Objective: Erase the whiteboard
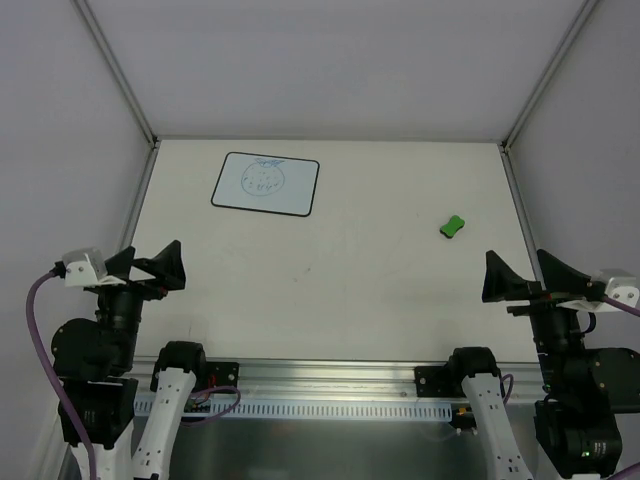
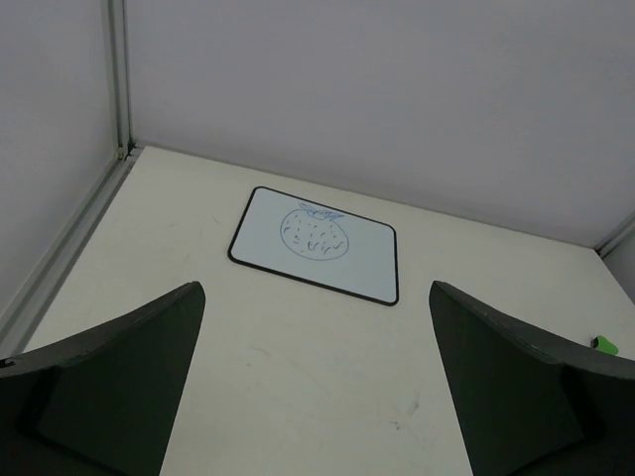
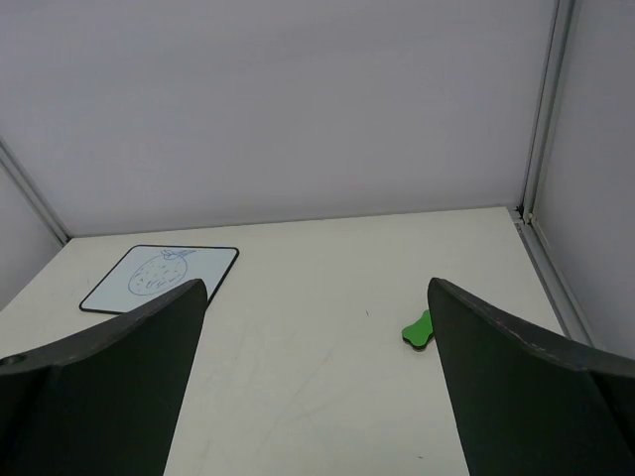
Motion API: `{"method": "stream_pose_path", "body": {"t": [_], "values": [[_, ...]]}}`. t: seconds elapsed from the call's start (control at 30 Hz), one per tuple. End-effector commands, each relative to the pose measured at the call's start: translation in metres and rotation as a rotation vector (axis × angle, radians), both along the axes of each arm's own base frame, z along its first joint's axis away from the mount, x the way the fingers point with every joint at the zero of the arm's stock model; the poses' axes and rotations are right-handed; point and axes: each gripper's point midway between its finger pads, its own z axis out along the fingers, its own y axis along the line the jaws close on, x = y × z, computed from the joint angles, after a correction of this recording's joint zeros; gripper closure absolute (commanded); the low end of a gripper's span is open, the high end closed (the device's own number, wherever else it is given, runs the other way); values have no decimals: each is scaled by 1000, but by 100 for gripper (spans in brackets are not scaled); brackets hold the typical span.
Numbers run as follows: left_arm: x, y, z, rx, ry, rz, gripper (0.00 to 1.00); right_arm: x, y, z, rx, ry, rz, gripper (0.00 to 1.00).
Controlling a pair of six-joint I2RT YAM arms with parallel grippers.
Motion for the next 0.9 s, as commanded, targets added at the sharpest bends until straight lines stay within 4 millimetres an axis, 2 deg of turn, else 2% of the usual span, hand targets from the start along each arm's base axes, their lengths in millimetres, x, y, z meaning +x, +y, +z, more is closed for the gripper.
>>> {"method": "stream_pose_path", "body": {"t": [0.0, 0.13, 0.33, 0.37, 0.43, 0.47, 0.53, 0.57, 0.63, 0.67, 0.7, 0.73, 0.77, 0.8, 0.83, 0.87], "values": [[11, -8, -4, -1, 27, -41, 1, 2, -1, 3, 24, -15, -6, 1], [27, -14, -18, -25, 94, -66, 1, 12, -9, -7, 62, 22, -56, 1], [71, -33, -55, -72, 307, -145, 1, 36, -8, -39, 141, 134, -71, 1], [87, -36, -67, -79, 376, -150, 1, 40, -9, -44, 146, 151, -76, 1], [103, -39, -79, -106, 449, -153, 1, 52, -7, -59, 147, 208, -75, 1], [120, -44, -91, -116, 517, -165, 1, 56, -8, -64, 152, 226, -85, 1], [140, -49, -101, -143, 578, -179, 1, 65, -8, -80, 167, 276, -100, 1], [157, -52, -113, -157, 637, -181, 1, 70, -8, -86, 167, 299, -101, 1], [180, -62, -115, -191, 643, -211, 1, 77, -2, -95, 184, 311, -75, 1], [197, -67, -127, -203, 683, -215, 1, 83, -4, -112, 206, 351, -98, 1], [211, -71, -127, -211, 671, -216, 1, 85, -5, -120, 234, 368, -114, 1], [220, -80, -130, -220, 685, -228, 1, 88, -5, -126, 250, 379, -116, 1], [239, -86, -141, -214, 722, -222, 1, 90, 1, -138, 234, 408, -89, 1], [250, -89, -148, -198, 735, -198, 1, 92, 2, -143, 230, 426, -82, 1], [259, -104, -153, -178, 751, -218, 1, 93, 5, -146, 228, 439, -71, 1], [277, -114, -164, -167, 784, -224, 1, 94, 8, -149, 222, 452, -54, 1]]}}
